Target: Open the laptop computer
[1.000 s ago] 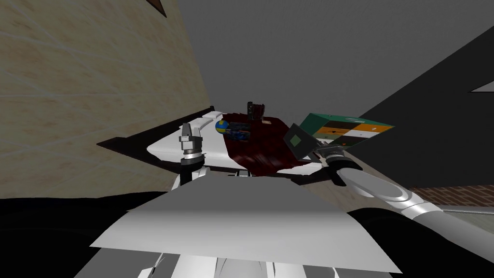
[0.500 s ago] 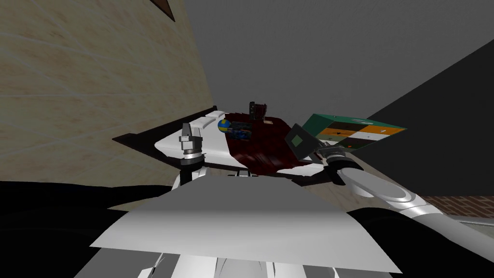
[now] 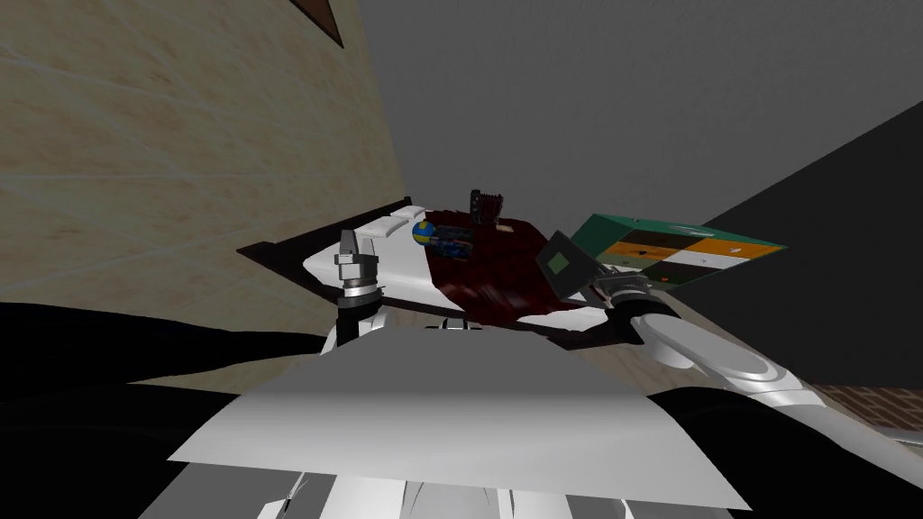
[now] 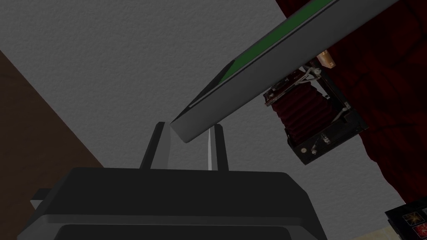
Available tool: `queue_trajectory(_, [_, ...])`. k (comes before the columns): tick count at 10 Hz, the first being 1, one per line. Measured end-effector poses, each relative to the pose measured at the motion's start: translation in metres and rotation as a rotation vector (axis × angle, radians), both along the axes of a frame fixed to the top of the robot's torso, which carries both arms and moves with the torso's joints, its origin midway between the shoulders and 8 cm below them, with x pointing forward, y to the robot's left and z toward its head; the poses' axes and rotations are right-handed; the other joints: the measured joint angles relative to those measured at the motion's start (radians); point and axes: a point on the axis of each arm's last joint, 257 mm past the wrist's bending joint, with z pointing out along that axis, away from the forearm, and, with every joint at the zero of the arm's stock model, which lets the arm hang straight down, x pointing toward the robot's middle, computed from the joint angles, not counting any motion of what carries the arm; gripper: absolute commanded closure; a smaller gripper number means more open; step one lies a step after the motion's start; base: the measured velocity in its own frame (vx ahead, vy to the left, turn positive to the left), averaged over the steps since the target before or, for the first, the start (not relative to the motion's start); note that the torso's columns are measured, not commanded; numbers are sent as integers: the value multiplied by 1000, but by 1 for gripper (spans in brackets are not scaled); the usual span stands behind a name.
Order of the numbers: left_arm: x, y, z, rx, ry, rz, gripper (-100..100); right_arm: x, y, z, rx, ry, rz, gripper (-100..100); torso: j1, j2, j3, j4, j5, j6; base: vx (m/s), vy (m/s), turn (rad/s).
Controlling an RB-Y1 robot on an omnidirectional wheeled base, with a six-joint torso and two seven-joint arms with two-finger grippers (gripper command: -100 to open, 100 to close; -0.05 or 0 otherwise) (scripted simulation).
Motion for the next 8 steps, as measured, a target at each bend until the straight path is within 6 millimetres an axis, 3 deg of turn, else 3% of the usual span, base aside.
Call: queue_trajectory(8, [0,0,0,0,0,0,0,-8,-6,-3,7,-1,-44,100,-2,-2,-1,-2,-2,-2,-47,-10,82])
